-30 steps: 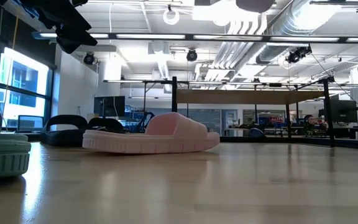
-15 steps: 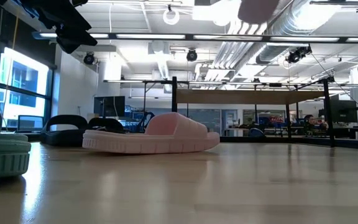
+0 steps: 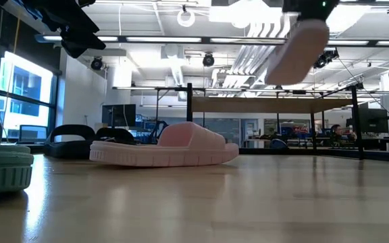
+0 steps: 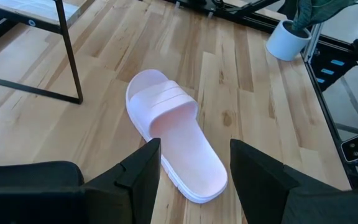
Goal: Pick and place slides into the shelf
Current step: Put the pink bottom slide on the shelf
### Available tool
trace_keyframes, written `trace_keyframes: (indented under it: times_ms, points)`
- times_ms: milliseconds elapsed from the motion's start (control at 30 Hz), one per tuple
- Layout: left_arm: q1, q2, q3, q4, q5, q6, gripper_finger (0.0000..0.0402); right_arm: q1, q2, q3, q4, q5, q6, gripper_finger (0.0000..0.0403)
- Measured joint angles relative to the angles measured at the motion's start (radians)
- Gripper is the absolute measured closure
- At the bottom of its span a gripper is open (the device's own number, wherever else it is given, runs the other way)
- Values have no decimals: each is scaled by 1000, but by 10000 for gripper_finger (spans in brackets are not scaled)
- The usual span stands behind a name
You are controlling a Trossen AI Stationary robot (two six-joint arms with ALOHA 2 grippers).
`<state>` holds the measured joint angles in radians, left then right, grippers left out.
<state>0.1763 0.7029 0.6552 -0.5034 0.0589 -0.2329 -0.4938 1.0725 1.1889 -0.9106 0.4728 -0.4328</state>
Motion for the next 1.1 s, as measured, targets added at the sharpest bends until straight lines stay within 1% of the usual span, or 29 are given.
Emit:
trace_keyframes:
  times_ms: [167,300,433,533,600,667,733,867,1100]
  points:
    - [0,0,0,0,0,0,224,-30,52,-52,8,94,-67,403]
    - [0,0,0,0,0,0,224,-65,87,-75,49,131,-108,403]
    - [0,0,0,0,0,0,224,-91,90,-108,132,162,-210,403]
    - [0,0,0,0,0,0,224,-105,75,-143,195,151,-283,403]
    - [0,0,0,0,0,0,224,-118,70,-160,230,124,-314,403]
    - [0,0,0,0,0,0,224,-132,66,-171,245,91,-351,403]
    - [0,0,0,0,0,0,224,-145,65,-175,248,80,-384,403]
    - [0,0,0,0,0,0,224,-185,49,-175,233,45,-391,403]
    - [0,0,0,0,0,0,224,-235,-23,-175,234,4,-411,403]
